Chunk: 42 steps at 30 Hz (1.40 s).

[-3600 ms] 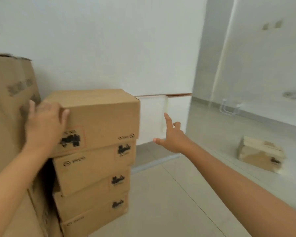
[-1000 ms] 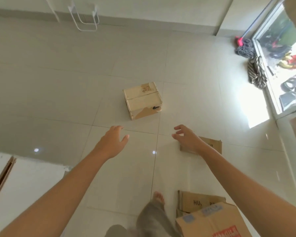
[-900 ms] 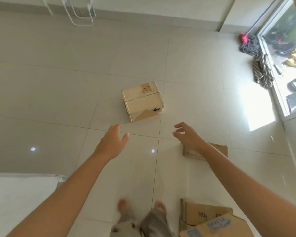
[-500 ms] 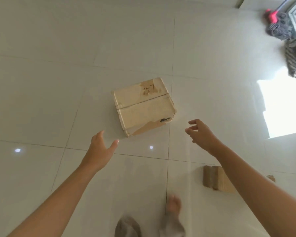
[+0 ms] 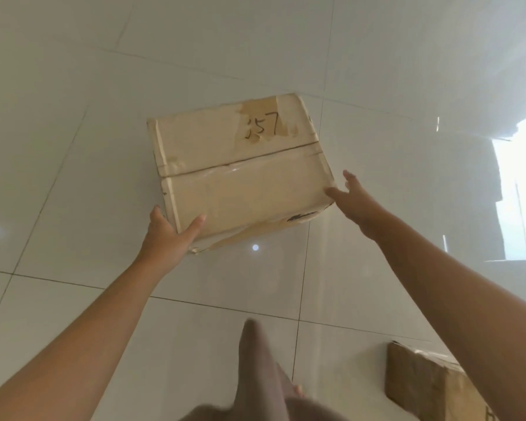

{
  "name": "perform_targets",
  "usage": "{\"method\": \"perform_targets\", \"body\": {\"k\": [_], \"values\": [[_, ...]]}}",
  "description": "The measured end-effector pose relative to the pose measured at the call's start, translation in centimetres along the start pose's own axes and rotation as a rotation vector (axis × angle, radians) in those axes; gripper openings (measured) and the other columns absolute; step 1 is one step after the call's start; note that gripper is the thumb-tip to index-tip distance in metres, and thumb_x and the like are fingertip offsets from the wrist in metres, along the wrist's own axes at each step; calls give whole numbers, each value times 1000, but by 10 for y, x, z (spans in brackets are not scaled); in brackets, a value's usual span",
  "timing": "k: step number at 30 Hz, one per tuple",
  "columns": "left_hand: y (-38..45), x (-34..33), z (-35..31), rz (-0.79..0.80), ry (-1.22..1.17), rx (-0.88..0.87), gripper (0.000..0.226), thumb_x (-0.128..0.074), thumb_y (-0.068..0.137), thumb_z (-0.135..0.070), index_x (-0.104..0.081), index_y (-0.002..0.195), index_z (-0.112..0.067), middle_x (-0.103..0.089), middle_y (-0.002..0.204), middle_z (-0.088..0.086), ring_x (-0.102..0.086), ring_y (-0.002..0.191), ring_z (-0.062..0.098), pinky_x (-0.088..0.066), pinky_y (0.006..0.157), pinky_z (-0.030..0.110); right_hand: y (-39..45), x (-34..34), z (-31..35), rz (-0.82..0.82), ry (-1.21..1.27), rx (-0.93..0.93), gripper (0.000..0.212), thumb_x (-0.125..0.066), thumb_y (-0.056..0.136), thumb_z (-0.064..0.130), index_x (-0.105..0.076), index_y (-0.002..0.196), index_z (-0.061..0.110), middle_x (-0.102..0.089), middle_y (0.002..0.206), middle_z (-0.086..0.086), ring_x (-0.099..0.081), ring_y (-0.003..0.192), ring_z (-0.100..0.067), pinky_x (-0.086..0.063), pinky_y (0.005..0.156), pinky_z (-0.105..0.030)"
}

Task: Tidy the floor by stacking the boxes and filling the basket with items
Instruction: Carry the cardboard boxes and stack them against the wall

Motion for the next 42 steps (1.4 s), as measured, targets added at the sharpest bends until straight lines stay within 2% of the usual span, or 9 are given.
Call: {"method": "perform_targets", "body": {"k": [3, 5, 10, 16, 20, 25, 32, 38, 42], "values": [[9, -6, 10, 66, -201, 8, 99, -65, 76, -55, -5, 149, -26, -29, 152, -4, -34, 136, 17, -27, 112, 37, 9, -14, -4, 77, 172, -51, 73, -52, 93, 32, -9, 151, 23, -21, 155, 2, -27, 141, -22, -25, 111, -40], [9, -4, 14, 97, -310, 25, 109, -72, 62, -61, -9, 147, -34, -29, 151, -7, -36, 135, 15, -28, 113, 42, 5, -20, -4, 89, 219, -63, 60, -54, 92, 28, -29, 145, 19, -43, 138, 1, -40, 129, -22, -35, 99, -35], [-17, 19, 11, 78, -368, -39, 77, -67, 84, -28, -20, 144, -38, -43, 141, -9, -45, 126, 16, -35, 107, 44, -42, -8, 4, 40, 168, 41, 43, -57, 90, 15, -42, 130, 18, -52, 100, 5, -55, 87, -12, -44, 63, -21], [-98, 51, -32, 176, -483, -51, 65, -60, 89, -20, -27, 140, -43, -53, 119, -14, -53, 105, 13, -42, 83, 40, -136, 33, 22, 28, 361, 34, 43, -57, 91, 10, -43, 129, 22, -53, 104, 4, -57, 89, -14, -46, 65, -26], [-167, 86, -78, 194, -535, -129, 67, -57, 90, -13, -26, 142, -42, -51, 119, -15, -50, 106, 13, -43, 66, 30, -220, 66, 47, -19, 609, 0, 39, -50, 91, 1, -44, 120, 26, -52, 103, 6, -54, 90, -15, -47, 77, -37], [-279, 132, -119, 254, -527, -237, 66, -57, 90, -12, -28, 140, -45, -52, 118, -23, -52, 105, 4, -47, 74, 33, -348, 112, 64, -66, 758, 24, 39, -48, 92, 2, -44, 123, 25, -52, 110, 4, -52, 99, -16, -44, 91, -43], [-465, 169, -113, 300, -558, -259, 66, -57, 89, -12, -29, 138, -47, -51, 121, -23, -51, 110, 7, -46, 77, 35, -542, 171, 56, -43, 756, 93, 39, -48, 92, 3, -43, 124, 25, -51, 115, 1, -54, 99, -14, -46, 72, -27], [-603, 174, -82, 284, -616, -307, 69, -58, 85, -13, -29, 138, -47, -49, 123, -24, -50, 113, 9, -46, 80, 40, -654, 210, 32, 34, 727, 183, 38, -47, 93, 3, -46, 124, 25, -53, 108, 2, -56, 92, -10, -46, 71, -26], [-697, 181, -40, 248, -750, -316, 70, -57, 84, -11, -32, 138, -46, -50, 129, -22, -49, 119, 10, -47, 83, 41, -732, 230, 15, 99, 658, 257, 35, -48, 94, 7, -49, 122, 28, -54, 115, 2, -56, 99, -12, -47, 74, -26]]}}
Point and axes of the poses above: each hand's wrist, its own y-axis towards the middle knuckle, its own x-axis out of the back of the hand, z = x × y, the point moved 8 cm from there along y, towards the middle knuckle
